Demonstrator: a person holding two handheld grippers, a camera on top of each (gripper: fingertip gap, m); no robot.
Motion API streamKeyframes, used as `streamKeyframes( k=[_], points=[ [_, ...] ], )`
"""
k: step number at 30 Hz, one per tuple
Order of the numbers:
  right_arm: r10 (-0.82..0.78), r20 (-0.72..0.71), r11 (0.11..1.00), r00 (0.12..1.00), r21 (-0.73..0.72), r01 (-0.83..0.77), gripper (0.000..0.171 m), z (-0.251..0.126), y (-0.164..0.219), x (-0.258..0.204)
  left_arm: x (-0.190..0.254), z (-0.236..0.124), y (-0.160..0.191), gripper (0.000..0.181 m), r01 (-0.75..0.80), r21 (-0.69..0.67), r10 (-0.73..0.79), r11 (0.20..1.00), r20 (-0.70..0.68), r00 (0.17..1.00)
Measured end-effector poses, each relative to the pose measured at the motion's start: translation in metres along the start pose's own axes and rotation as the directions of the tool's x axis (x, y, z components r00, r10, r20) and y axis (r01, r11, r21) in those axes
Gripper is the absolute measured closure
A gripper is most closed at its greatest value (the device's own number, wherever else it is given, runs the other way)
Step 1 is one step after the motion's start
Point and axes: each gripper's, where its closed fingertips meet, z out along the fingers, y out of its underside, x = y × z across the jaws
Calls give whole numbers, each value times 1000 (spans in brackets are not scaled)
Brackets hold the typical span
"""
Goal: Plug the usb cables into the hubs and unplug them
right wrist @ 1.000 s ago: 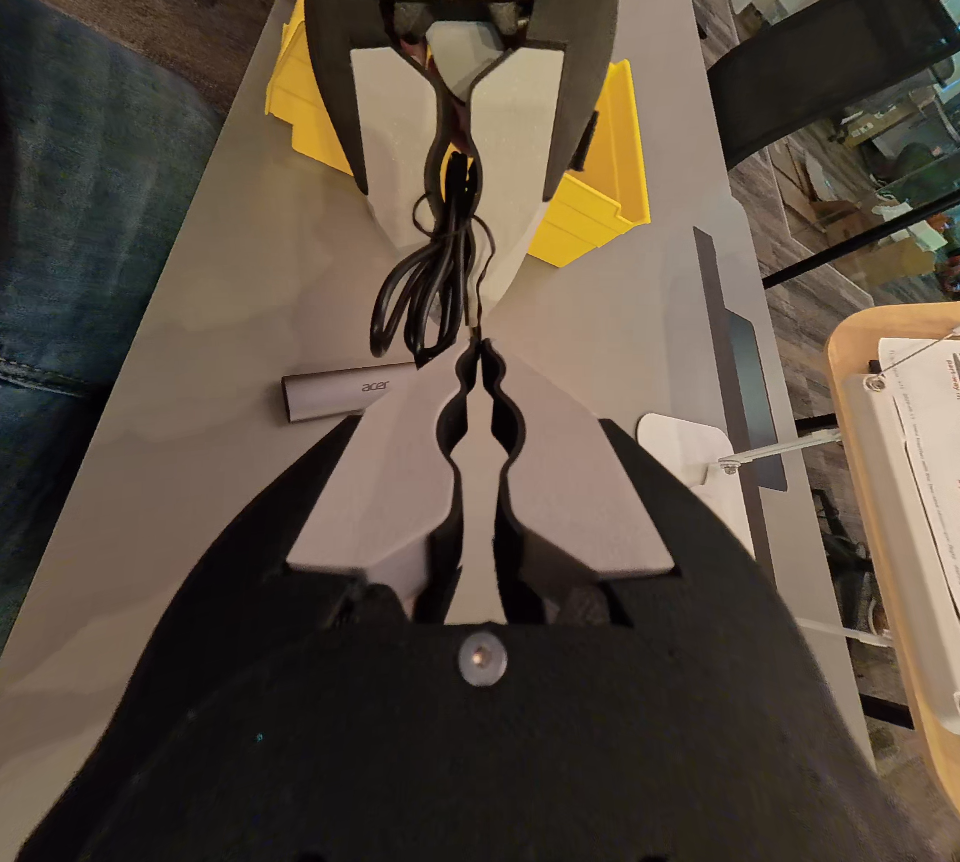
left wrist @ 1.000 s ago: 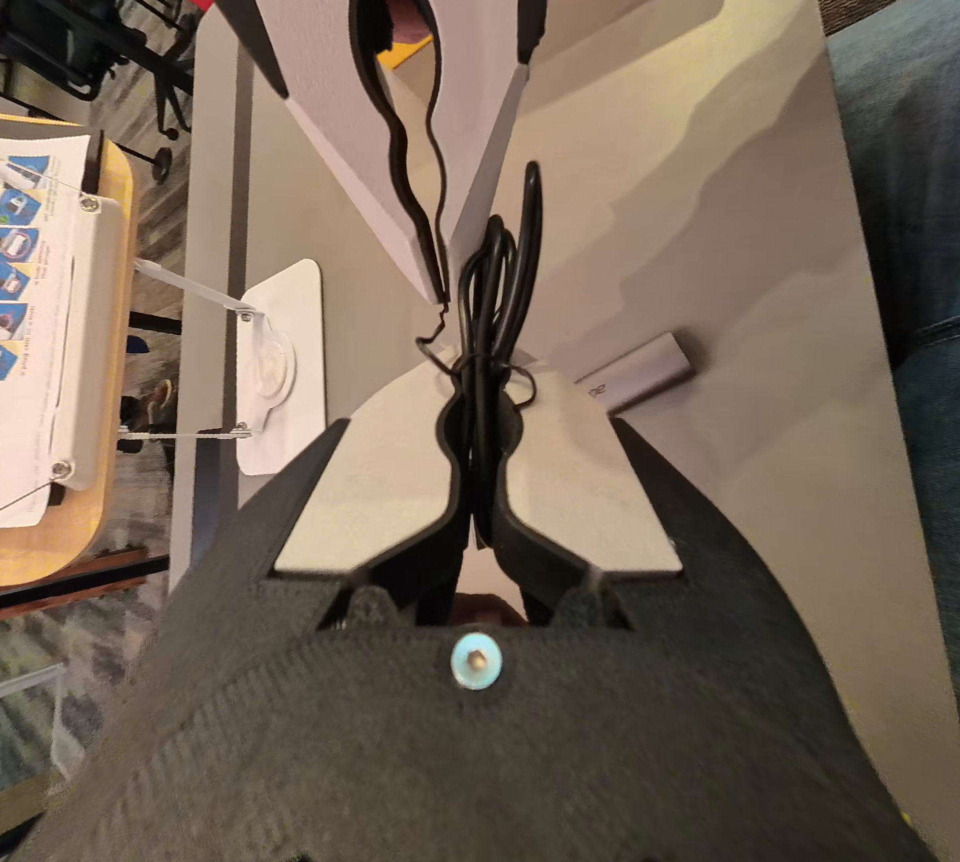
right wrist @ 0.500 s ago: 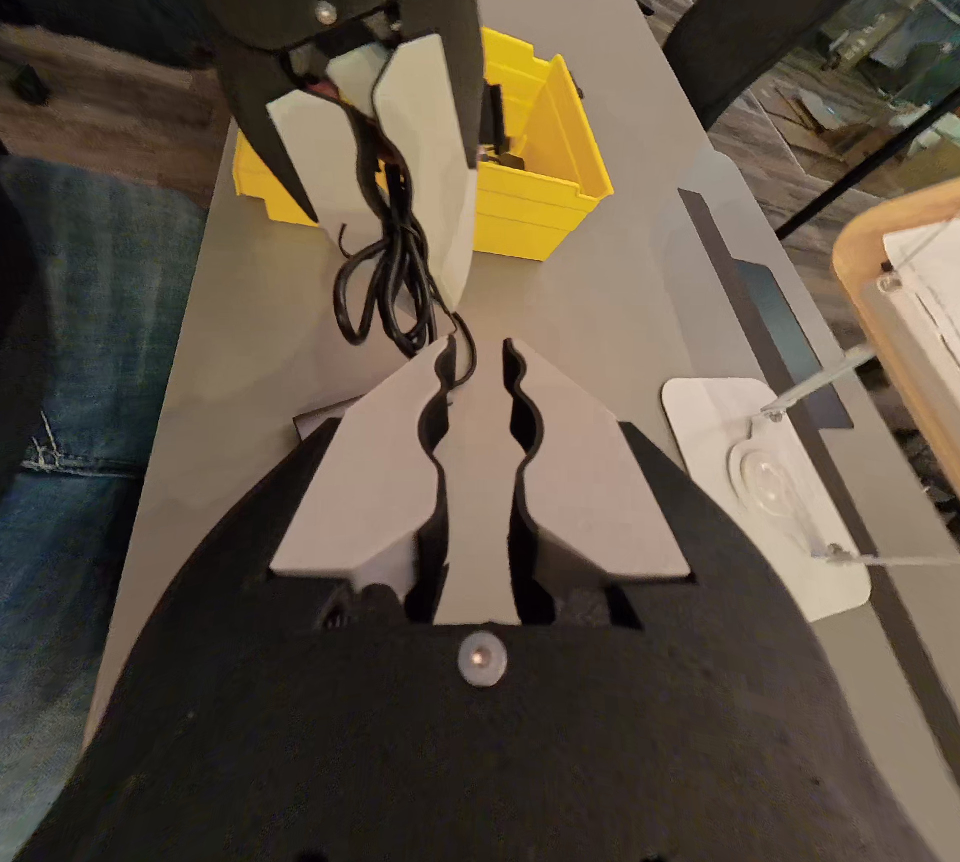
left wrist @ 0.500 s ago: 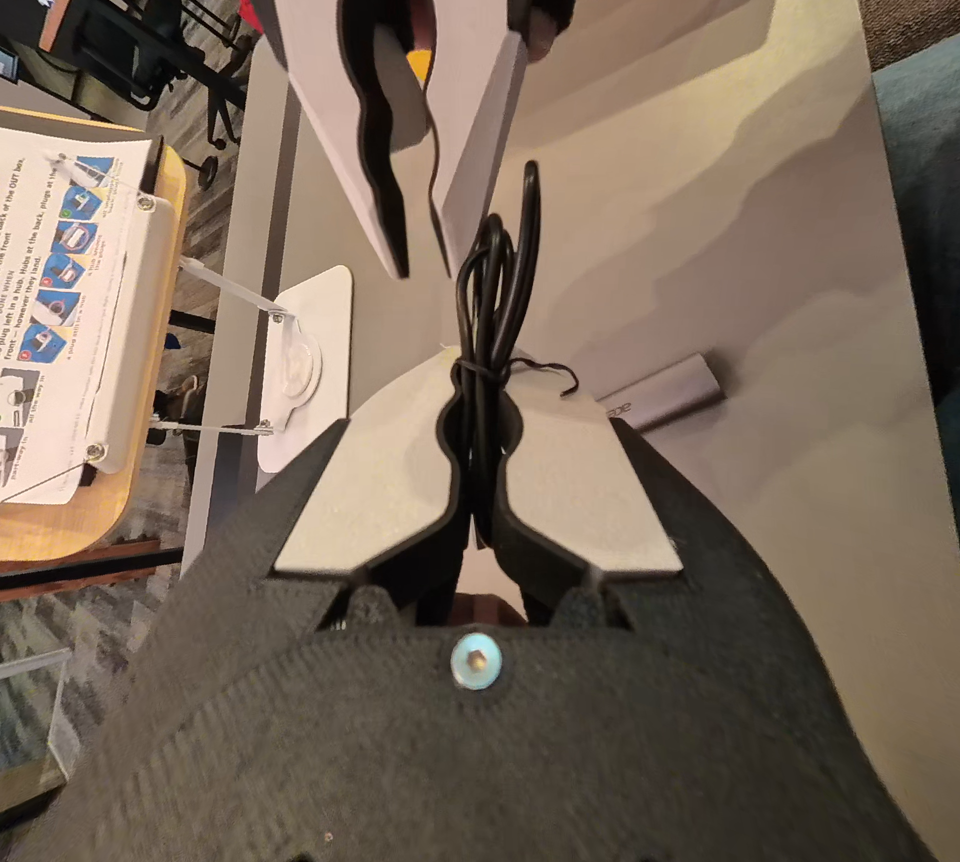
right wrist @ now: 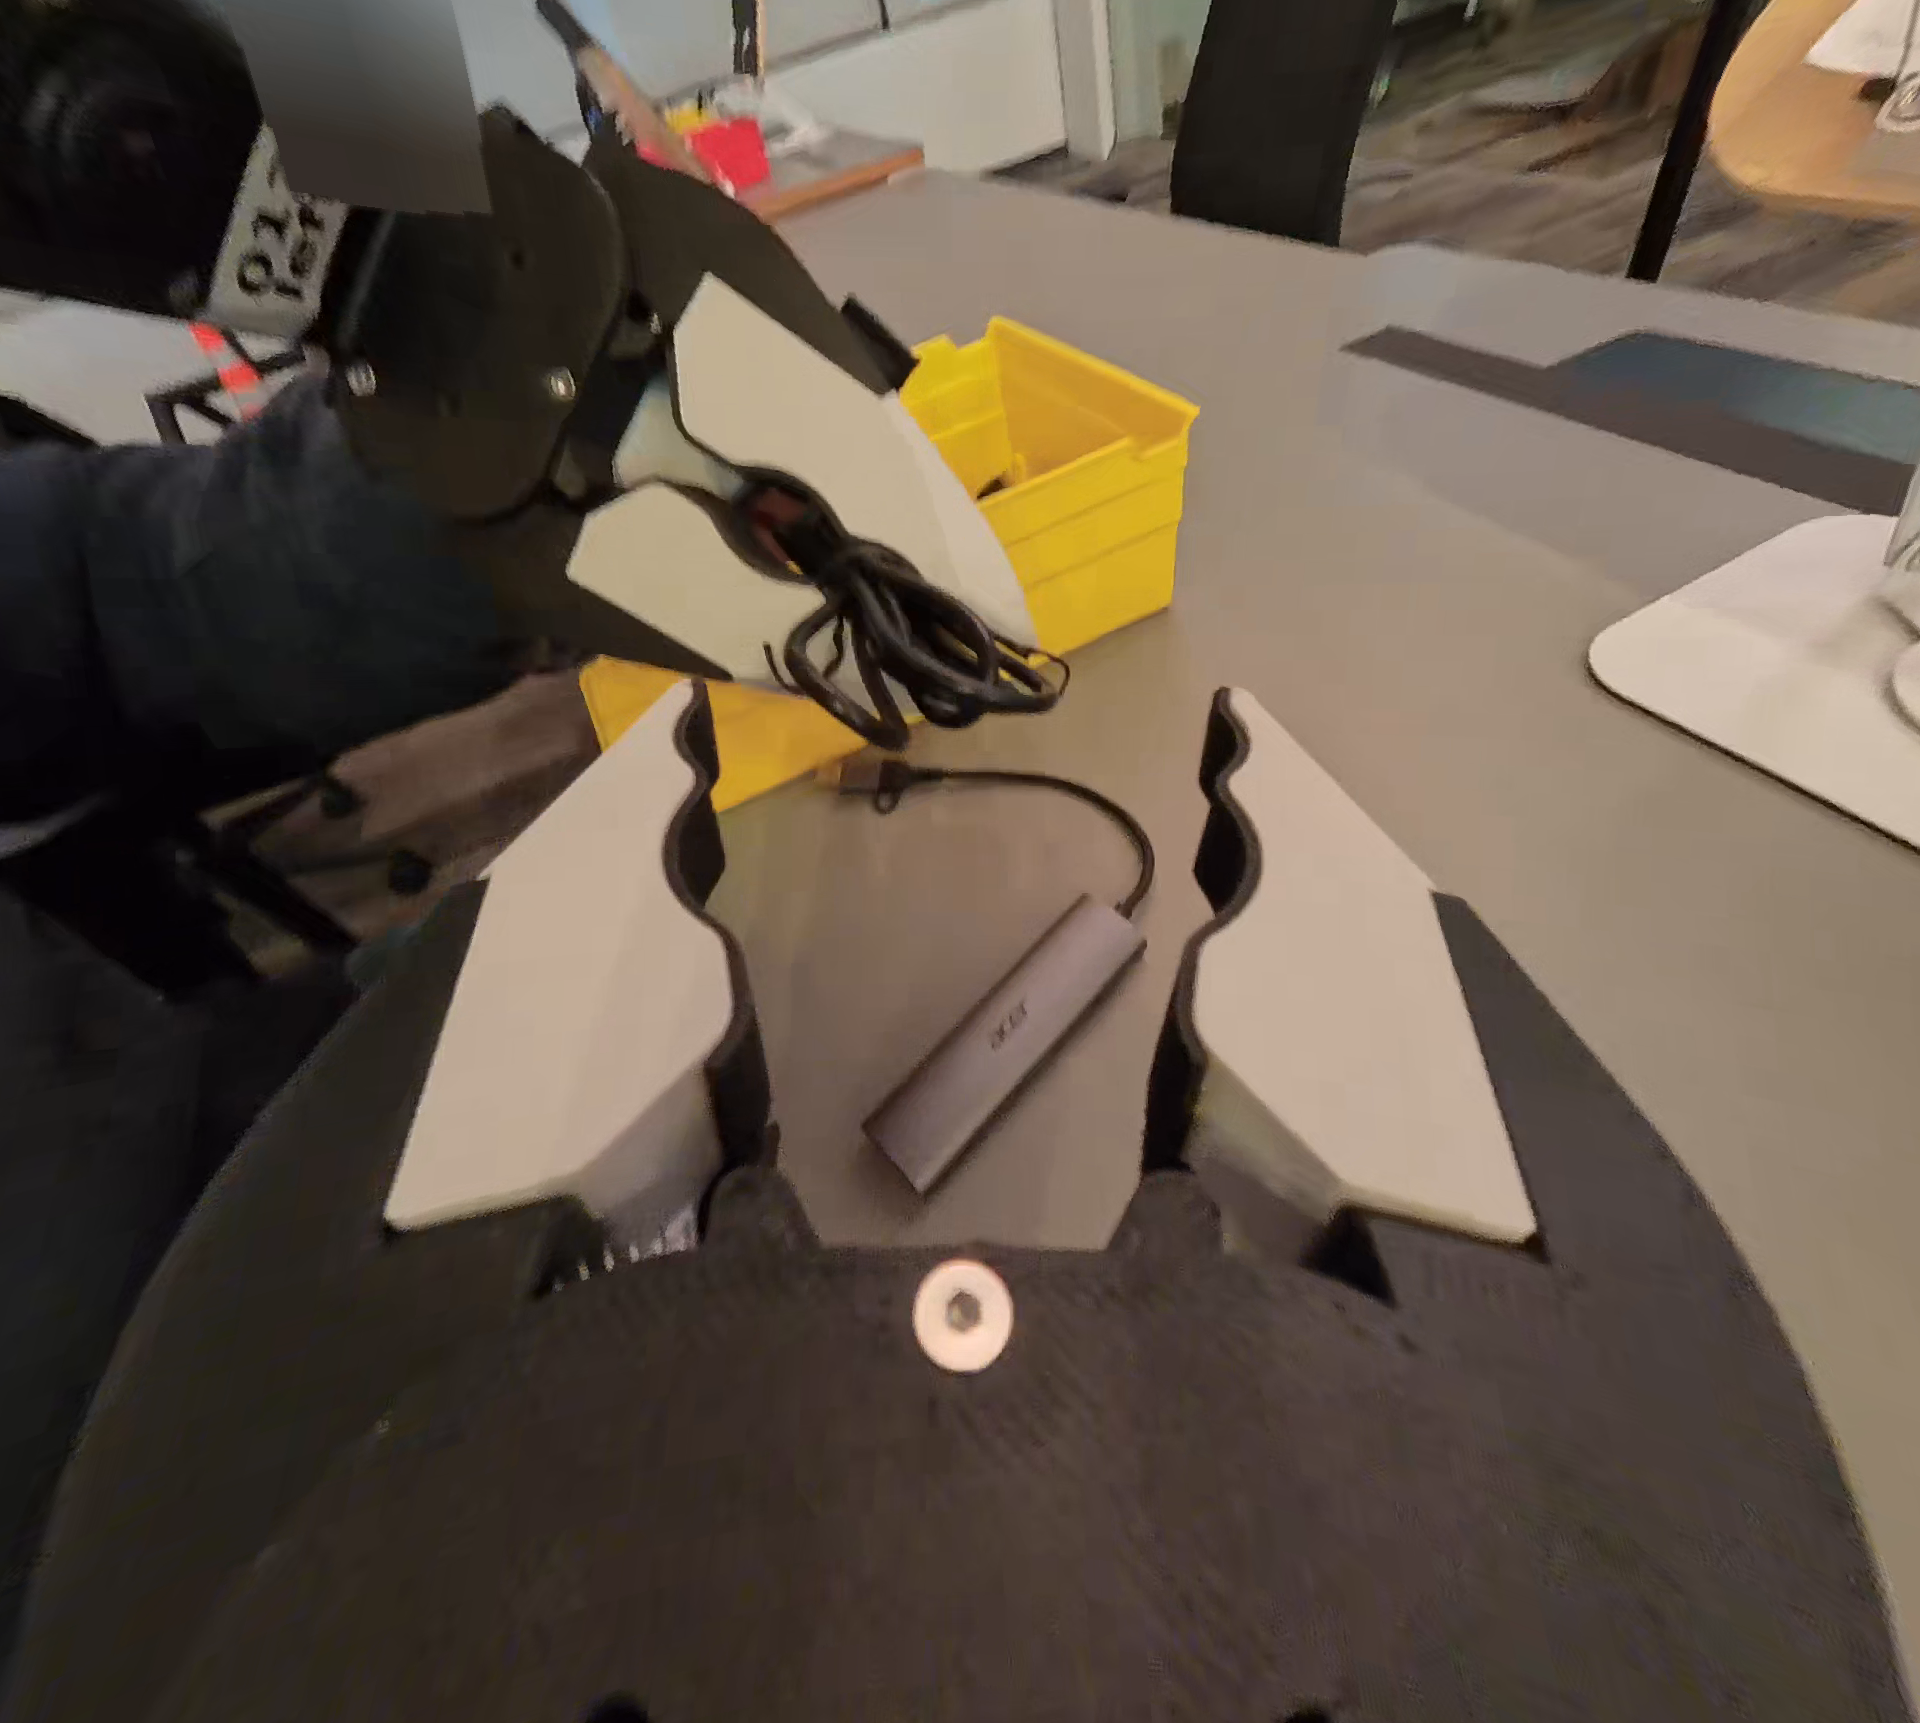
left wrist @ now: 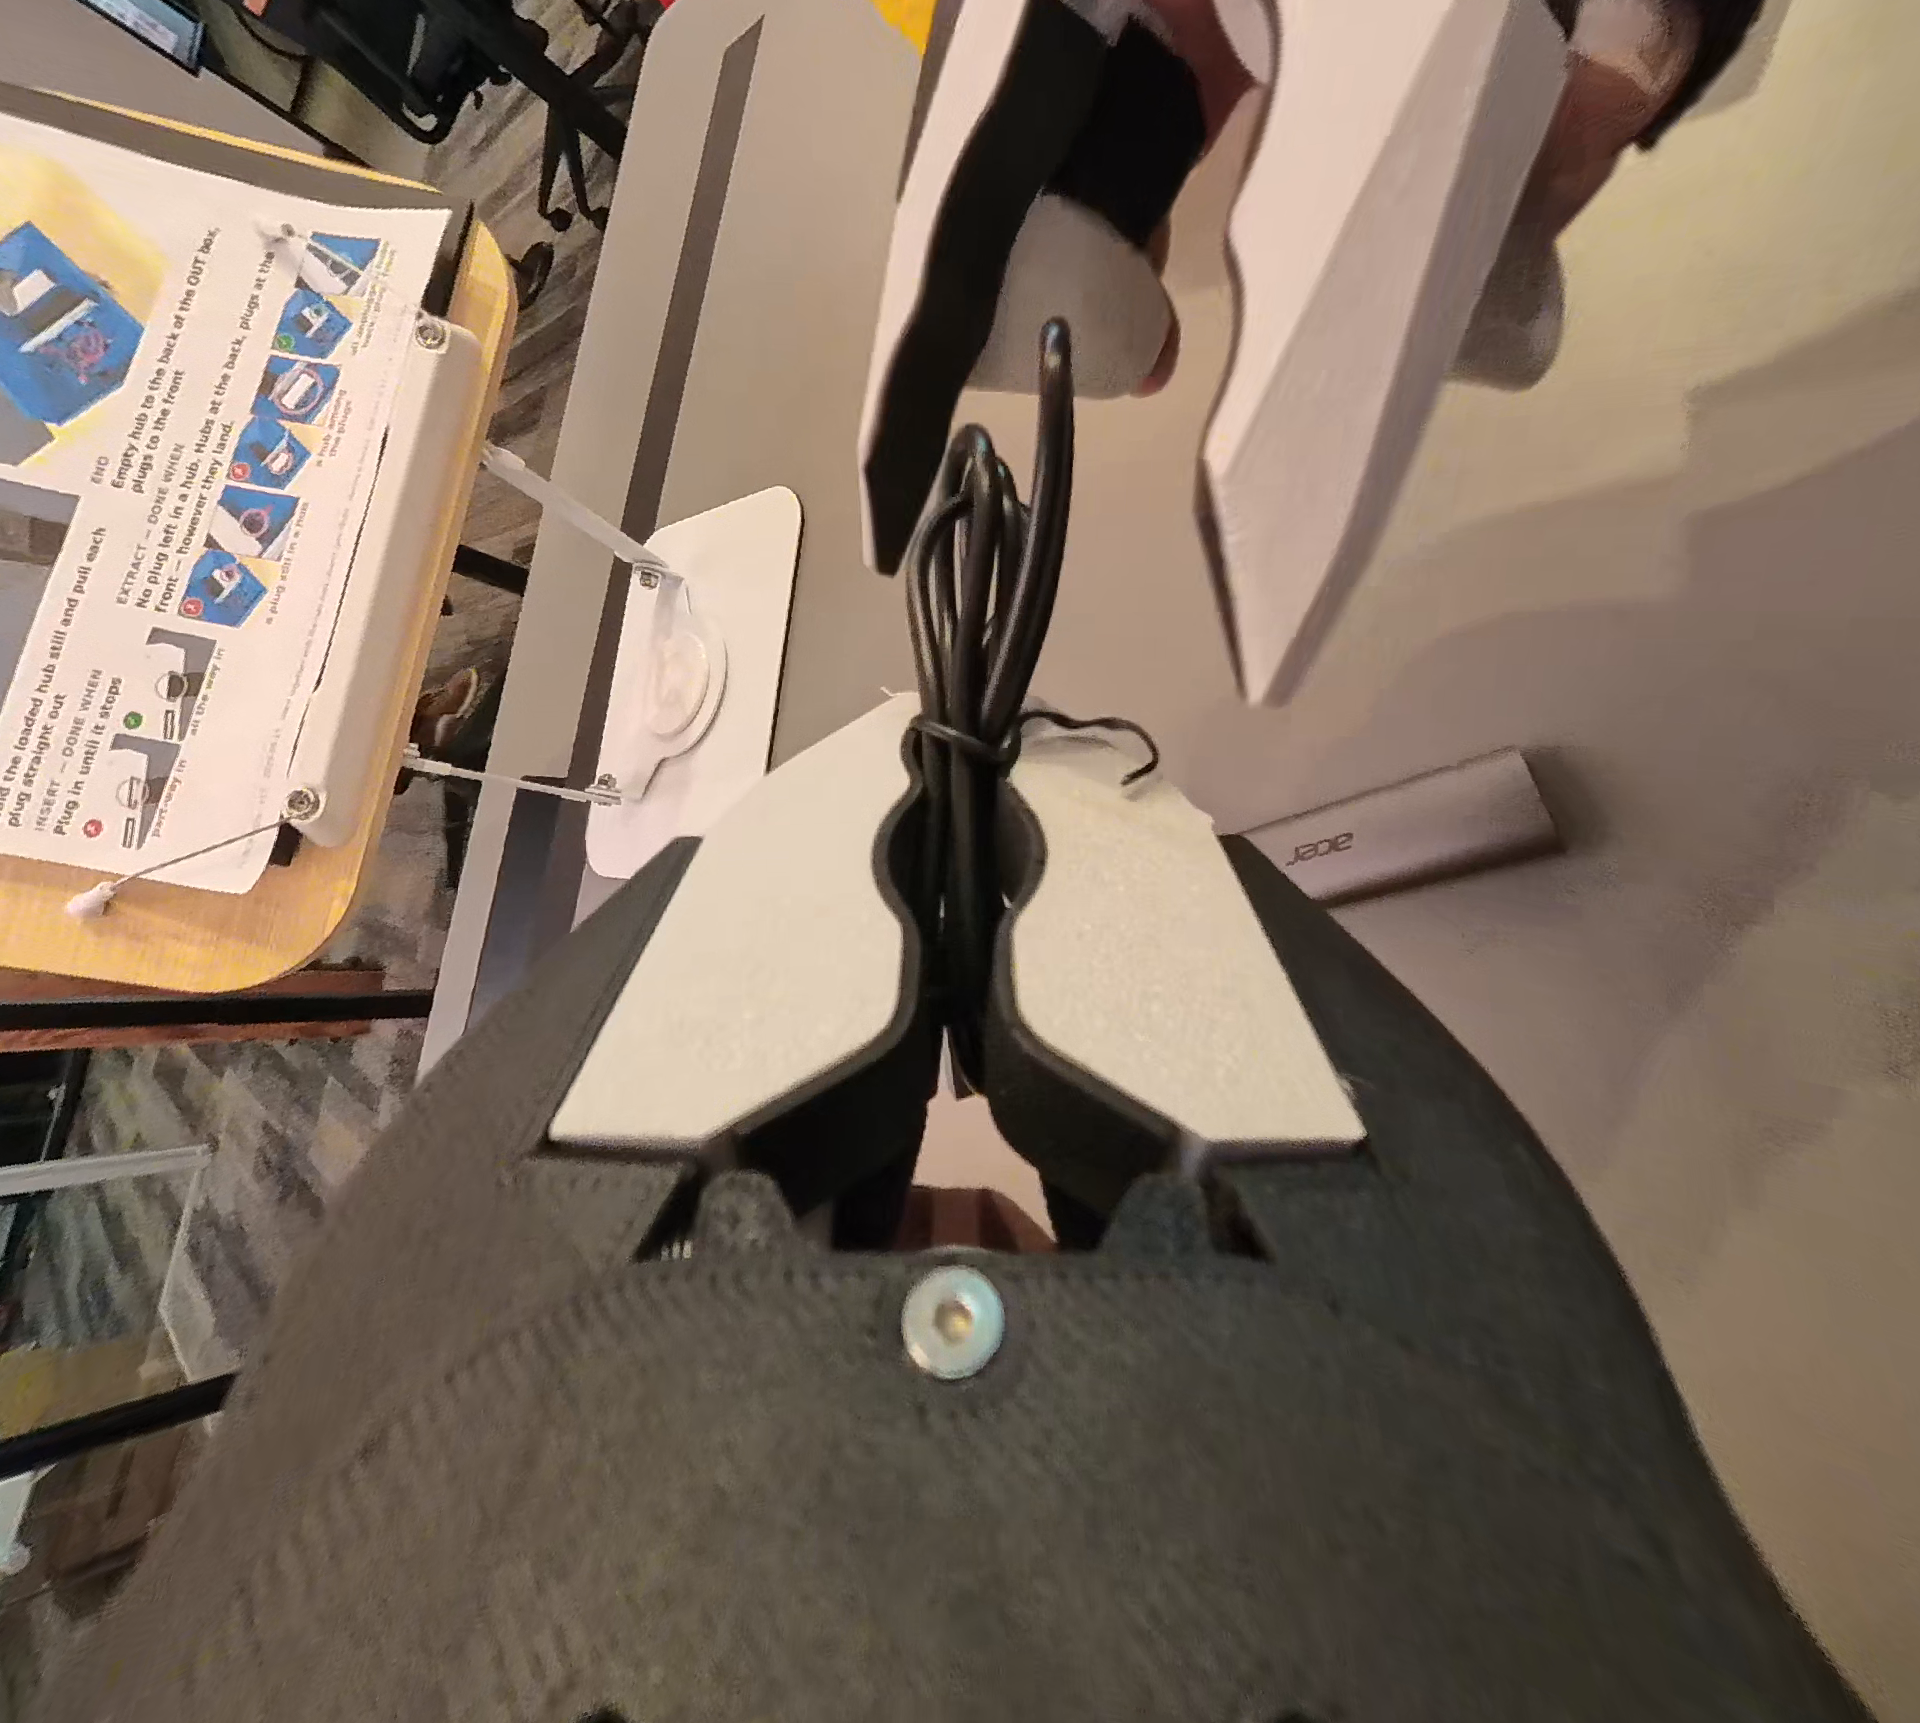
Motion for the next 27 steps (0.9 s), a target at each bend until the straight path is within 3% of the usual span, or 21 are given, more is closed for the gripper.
streamKeyframes(
  k=[5,12,27],
  points=[
    [-42,-75,998,996,39,45,87,9,-2,0,-2,1,-1,175,-8,-7,8,1000,31,999],
    [40,-2,993,999,115,-39,111,8,-8,-7,-3,1,-4,175,-19,-6,19,1000,48,999],
    [36,-33,989,999,147,-31,128,2,-9,-7,-8,1,-7,175,2,-4,-1,1000,89,996]
  ],
)
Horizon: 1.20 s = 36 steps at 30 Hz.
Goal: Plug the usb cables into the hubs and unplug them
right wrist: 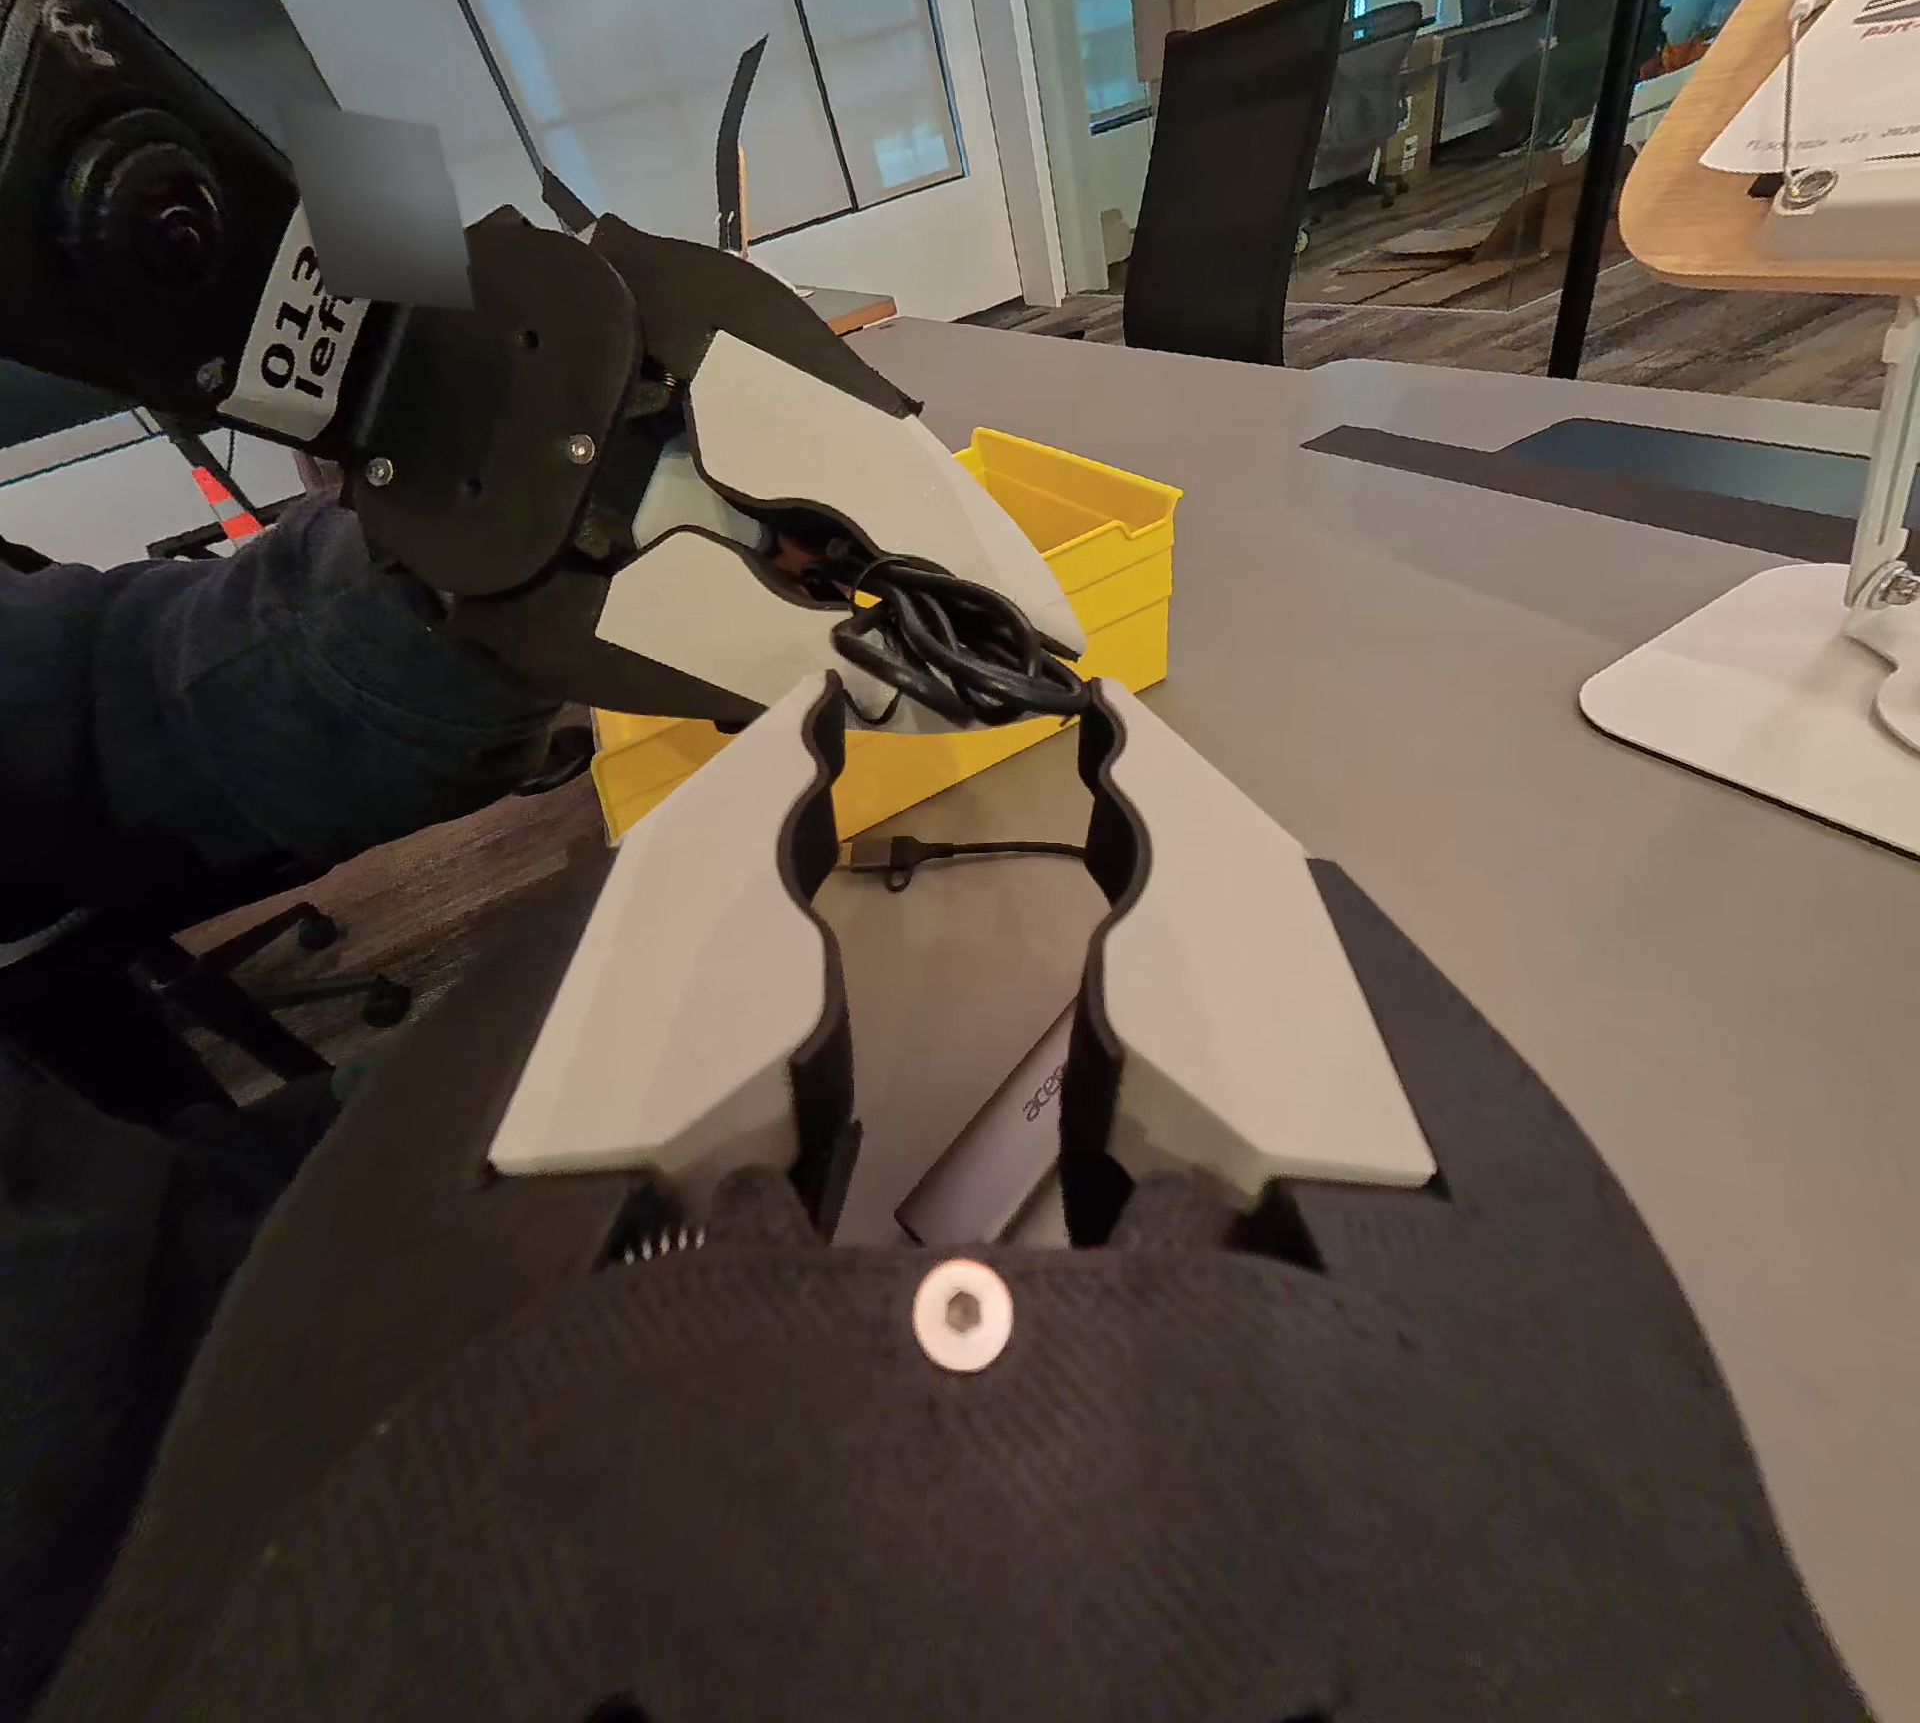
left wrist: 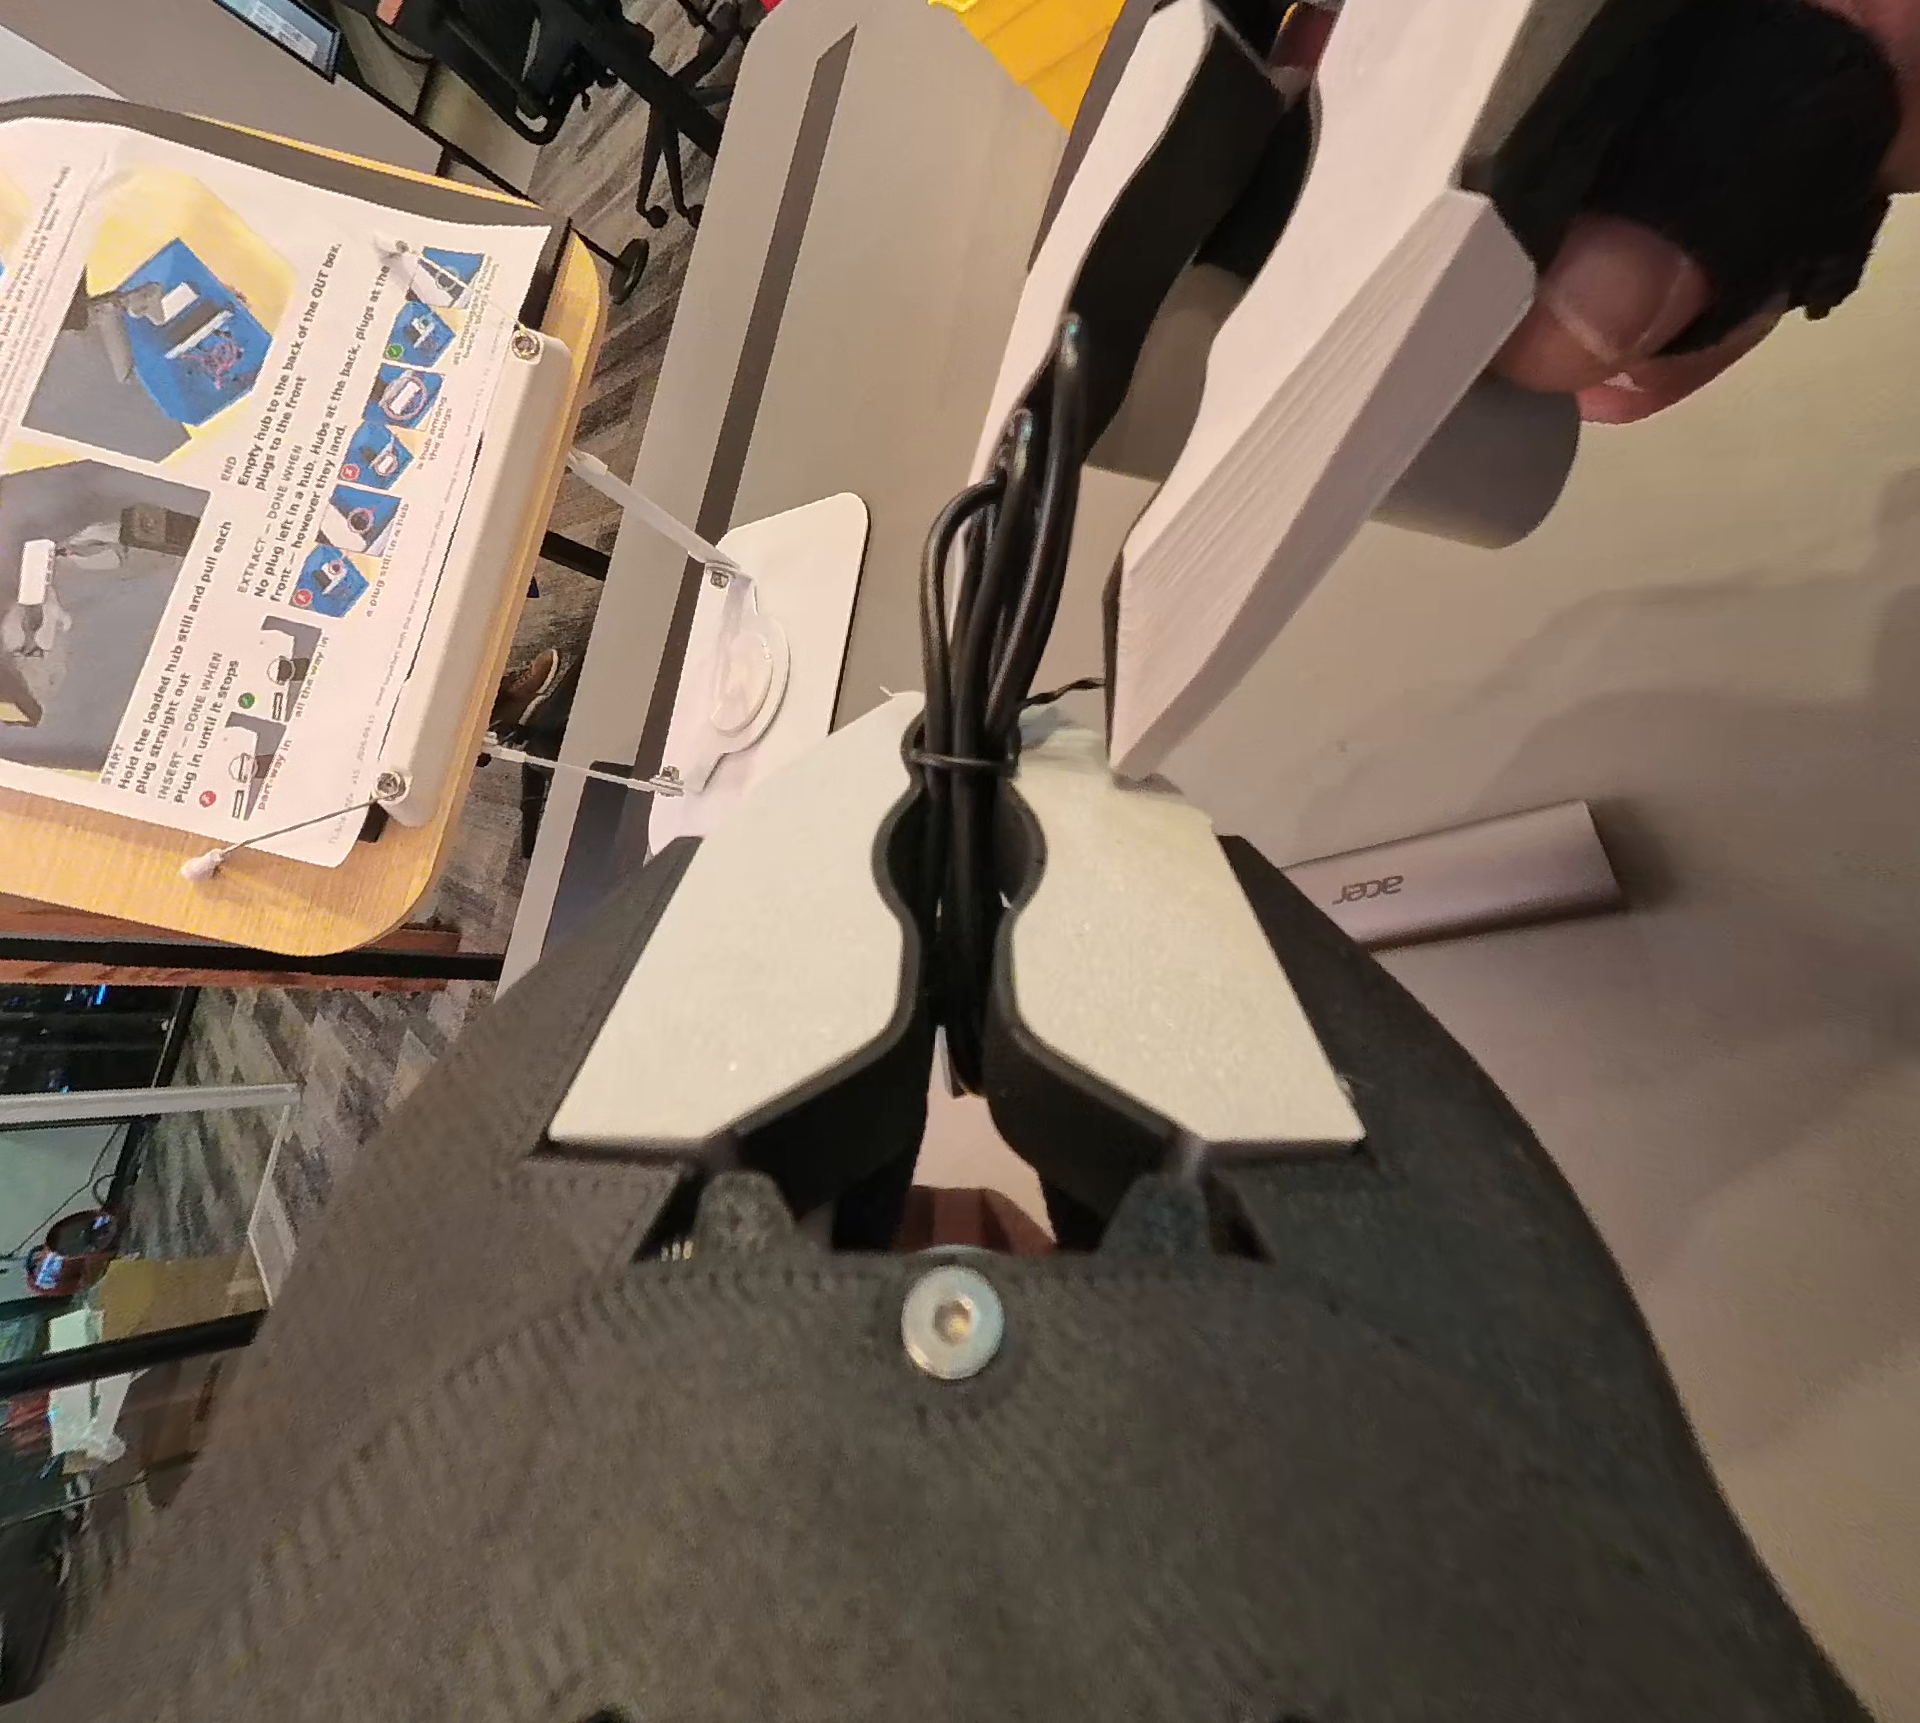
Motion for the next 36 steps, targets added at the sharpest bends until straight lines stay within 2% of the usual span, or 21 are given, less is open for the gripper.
streamKeyframes(
  k=[16,25,30,36],
  points=[
    [114,77,986,990,114,-123,153,-6,-10,-1,-4,-4,-10,175,127,70,-125,989,-30,992],
    [121,31,985,992,117,-123,167,-8,-11,4,-5,-4,-13,175,123,69,-123,990,-10,992],
    [133,0,984,991,115,-133,168,-8,-11,7,-5,-1,-12,175,120,54,-121,991,7,993],
    [96,-29,990,995,108,-92,171,-9,-14,6,-8,-2,-15,175,199,65,-199,978,1,980]
  ],
)
